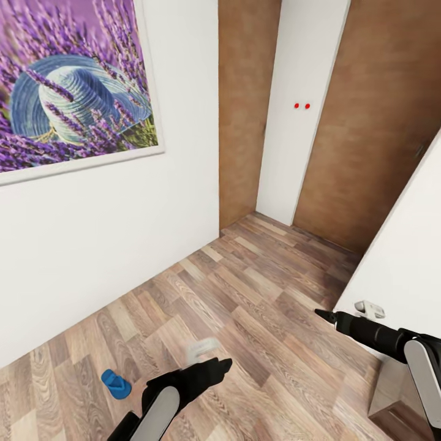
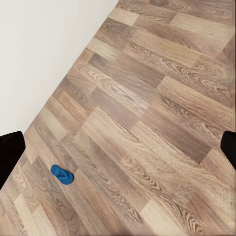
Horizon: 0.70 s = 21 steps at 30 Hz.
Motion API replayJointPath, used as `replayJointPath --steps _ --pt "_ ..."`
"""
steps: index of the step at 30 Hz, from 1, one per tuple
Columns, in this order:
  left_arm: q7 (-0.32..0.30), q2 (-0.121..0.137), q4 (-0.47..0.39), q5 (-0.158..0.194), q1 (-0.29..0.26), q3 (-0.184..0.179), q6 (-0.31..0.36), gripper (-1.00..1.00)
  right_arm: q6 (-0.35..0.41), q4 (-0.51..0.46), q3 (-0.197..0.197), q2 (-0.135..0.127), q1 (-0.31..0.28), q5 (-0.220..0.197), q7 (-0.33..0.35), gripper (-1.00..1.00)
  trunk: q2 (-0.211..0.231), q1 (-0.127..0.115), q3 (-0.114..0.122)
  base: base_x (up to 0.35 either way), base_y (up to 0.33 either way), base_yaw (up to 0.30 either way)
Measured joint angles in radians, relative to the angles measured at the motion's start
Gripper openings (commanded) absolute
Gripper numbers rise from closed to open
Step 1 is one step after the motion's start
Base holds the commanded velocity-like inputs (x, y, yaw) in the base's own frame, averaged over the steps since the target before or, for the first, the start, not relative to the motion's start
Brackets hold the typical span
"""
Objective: In the bedroom, move the book from the bed onto either nightstand, and place the two sandals side by side next to the bed.
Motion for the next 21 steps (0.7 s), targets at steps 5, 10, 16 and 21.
replayJointPath --steps 5,10,16,21 --pt "0.0 0.0 0.001 0.0 0.0 0.0 0.0 1.0 0.0 0.0 0.0 -0.001 0.0 0.0 0.0 1.0 0.0 0.0 0.0 0.0 0.0 -0.286" --pt "0.0 0.0 0.001 0.0 -0.001 0.0 0.0 1.0 0.0 0.0 0.0 -0.001 0.0 0.0 0.0 1.0 0.0 0.0 0.0 0.0 0.0 -0.286" --pt "0.0 -0.001 0.001 0.0 -0.001 0.0 0.0 1.0 0.0 0.0 0.0 -0.002 0.0 0.0 0.0 1.0 0.0 0.0 0.0 0.0 0.0 -0.286" --pt "0.0 -0.001 0.001 0.0 -0.001 0.0 0.0 1.0 0.0 0.0 0.0 -0.002 0.0 0.0 0.0 1.0 0.0 0.0 0.0 0.0 0.0 -0.286"
